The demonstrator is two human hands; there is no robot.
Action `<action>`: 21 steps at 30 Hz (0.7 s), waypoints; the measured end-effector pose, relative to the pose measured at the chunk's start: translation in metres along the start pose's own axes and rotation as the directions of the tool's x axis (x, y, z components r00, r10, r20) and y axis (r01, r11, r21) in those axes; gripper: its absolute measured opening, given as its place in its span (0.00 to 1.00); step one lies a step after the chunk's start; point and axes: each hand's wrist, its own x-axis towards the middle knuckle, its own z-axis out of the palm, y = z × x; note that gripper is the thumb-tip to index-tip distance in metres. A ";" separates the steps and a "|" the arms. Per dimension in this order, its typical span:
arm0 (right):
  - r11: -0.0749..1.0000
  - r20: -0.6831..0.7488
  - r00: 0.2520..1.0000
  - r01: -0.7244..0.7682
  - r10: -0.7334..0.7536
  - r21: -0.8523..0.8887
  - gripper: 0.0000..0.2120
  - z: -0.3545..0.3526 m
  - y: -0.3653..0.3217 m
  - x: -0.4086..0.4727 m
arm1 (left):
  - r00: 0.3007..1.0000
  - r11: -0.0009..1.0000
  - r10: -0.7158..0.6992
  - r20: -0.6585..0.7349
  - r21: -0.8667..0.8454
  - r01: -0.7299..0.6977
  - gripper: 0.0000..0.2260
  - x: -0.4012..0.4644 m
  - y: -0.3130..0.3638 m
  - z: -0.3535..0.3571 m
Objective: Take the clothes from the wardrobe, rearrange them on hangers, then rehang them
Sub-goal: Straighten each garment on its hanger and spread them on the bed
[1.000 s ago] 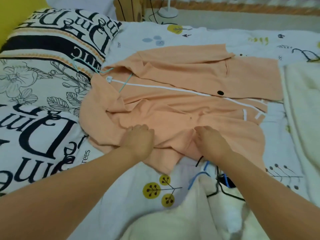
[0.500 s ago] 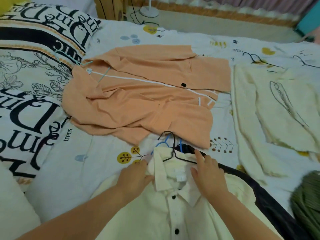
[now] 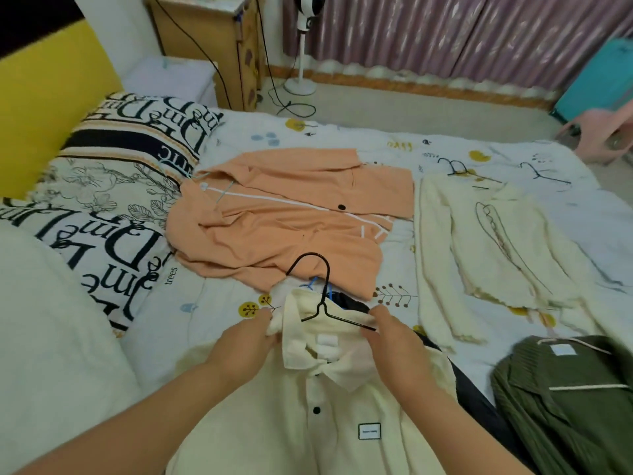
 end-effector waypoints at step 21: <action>0.969 -0.363 0.929 0.145 -0.064 0.200 0.07 -0.162 -0.129 -0.260 | 0.895 0.887 0.351 -0.275 -0.209 -0.412 0.20 -0.243 0.064 -0.137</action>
